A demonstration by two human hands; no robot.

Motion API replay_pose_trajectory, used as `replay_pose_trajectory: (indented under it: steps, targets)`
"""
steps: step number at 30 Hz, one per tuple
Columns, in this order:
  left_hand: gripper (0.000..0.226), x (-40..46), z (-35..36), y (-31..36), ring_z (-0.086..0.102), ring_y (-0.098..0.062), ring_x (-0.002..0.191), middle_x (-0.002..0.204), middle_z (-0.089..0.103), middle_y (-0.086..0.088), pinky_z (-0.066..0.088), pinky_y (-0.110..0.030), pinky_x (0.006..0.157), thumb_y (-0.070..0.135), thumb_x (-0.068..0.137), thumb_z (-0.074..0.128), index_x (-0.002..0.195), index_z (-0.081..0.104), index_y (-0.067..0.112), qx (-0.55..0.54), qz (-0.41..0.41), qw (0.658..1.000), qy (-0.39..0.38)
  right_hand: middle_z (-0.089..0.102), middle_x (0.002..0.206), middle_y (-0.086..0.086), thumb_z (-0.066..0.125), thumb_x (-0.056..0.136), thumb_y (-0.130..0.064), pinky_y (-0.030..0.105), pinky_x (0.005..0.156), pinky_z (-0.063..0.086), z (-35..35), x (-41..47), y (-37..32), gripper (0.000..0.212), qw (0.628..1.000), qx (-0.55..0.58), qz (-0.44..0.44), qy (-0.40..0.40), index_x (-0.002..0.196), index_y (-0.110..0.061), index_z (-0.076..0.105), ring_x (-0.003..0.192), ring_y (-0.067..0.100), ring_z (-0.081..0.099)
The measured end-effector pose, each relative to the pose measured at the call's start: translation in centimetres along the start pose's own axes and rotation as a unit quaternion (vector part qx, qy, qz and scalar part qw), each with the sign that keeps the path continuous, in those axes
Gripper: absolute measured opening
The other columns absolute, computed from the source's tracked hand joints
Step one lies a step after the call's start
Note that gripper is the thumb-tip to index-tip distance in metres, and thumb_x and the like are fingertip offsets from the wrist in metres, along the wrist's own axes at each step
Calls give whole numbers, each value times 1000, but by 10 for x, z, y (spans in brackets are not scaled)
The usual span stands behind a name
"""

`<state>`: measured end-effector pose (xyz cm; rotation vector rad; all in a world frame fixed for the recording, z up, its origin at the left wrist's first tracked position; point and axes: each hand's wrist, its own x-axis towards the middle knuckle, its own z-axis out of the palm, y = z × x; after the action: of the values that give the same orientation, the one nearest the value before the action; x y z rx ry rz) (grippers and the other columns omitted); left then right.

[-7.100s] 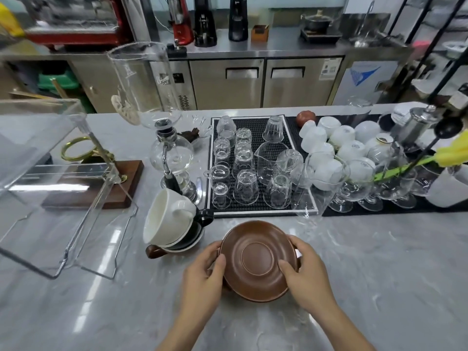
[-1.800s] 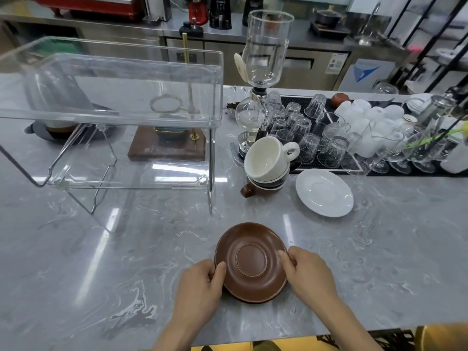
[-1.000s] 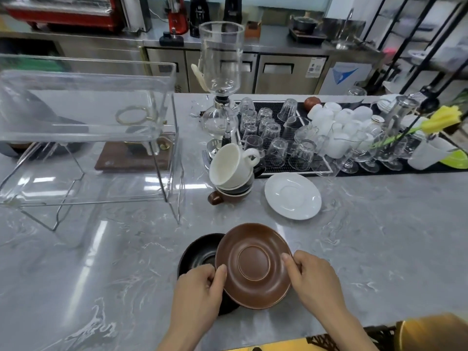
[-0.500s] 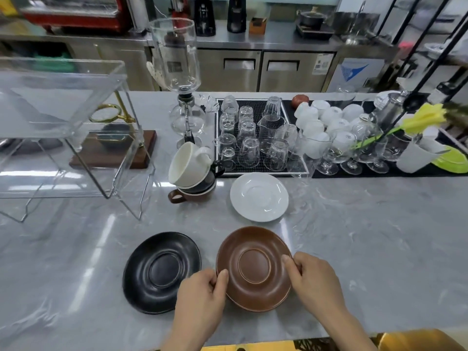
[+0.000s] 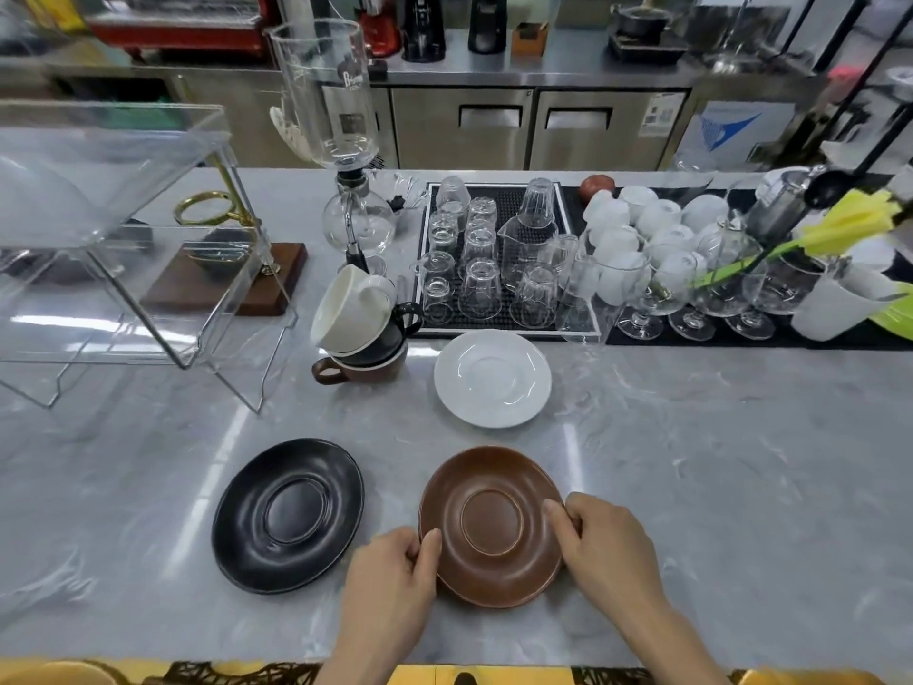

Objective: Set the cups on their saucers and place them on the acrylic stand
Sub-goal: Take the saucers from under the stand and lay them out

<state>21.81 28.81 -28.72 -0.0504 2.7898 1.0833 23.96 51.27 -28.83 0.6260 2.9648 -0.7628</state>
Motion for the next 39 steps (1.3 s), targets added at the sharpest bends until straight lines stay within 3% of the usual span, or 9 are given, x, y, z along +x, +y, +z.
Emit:
replay_pose_trajectory:
  steps: [9, 17, 23, 27, 31, 34, 37, 39]
  targets:
    - [54, 0, 2, 0, 34, -15, 48, 45, 34, -1, 29, -25, 48, 35, 92, 66, 53, 35, 16, -11, -19, 1000, -3, 39, 50, -5, 47, 96, -53, 26, 50, 29, -2, 4, 0, 54, 1000, 4, 0, -25, 54, -22, 33, 57, 14, 44]
    - [56, -1, 0, 2, 34, -13, 47, 44, 33, -1, 27, -24, 48, 37, 91, 69, 52, 32, 18, -11, -31, 999, -7, 40, 47, -3, 48, 95, -56, 24, 47, 28, -3, 4, 2, 56, 1000, -6, -3, -30, 53, -22, 33, 53, 12, 42]
    - [57, -4, -5, 9, 42, -10, 44, 39, 42, 1, 31, -19, 49, 39, 83, 77, 47, 36, 21, -23, -37, 999, 19, 41, 43, -3, 51, 91, -61, 21, 44, 27, -10, 2, -2, 58, 1000, -18, -8, -16, 51, -22, 33, 46, 10, 42]
    - [50, -4, -13, 12, 43, -10, 47, 43, 41, 5, 38, -26, 52, 42, 81, 77, 51, 41, 25, -35, 11, 997, 69, 45, 47, -5, 56, 84, -60, 18, 45, 28, -17, 1, -16, 51, 1000, 2, -11, 24, 55, -23, 36, 48, 7, 47]
    - [24, 2, -27, 16, 53, -9, 69, 68, 55, 16, 45, -27, 64, 46, 84, 69, 69, 62, 29, 6, 125, 982, 141, 54, 63, -10, 70, 80, -47, 15, 57, 37, -22, -2, -41, 29, 992, 27, -104, 67, 65, -28, 53, 62, 6, 53]
    - [37, 11, -40, 10, 64, -19, 96, 99, 71, 8, 54, -41, 82, 53, 83, 59, 92, 75, 21, 47, 149, 975, 157, 65, 87, -14, 72, 79, -43, 26, 78, 47, -21, -2, -62, 17, 984, 20, -159, 80, 88, -29, 68, 84, 12, 62]
    - [53, 20, -50, 0, 59, -27, 126, 129, 68, -1, 49, -51, 102, 58, 83, 53, 115, 73, 21, 88, 136, 978, 130, 66, 126, -10, 67, 81, -49, 32, 103, 44, -16, -1, -80, 44, 986, 25, -160, 48, 120, -29, 69, 118, 15, 61]
    - [63, 27, -62, -8, 47, -23, 139, 144, 59, 3, 40, -46, 112, 65, 83, 47, 130, 66, 26, 89, 116, 983, 112, 57, 143, -9, 65, 83, -52, 32, 113, 37, -12, 1, -96, 57, 985, 25, -167, 33, 135, -30, 61, 132, 15, 52]
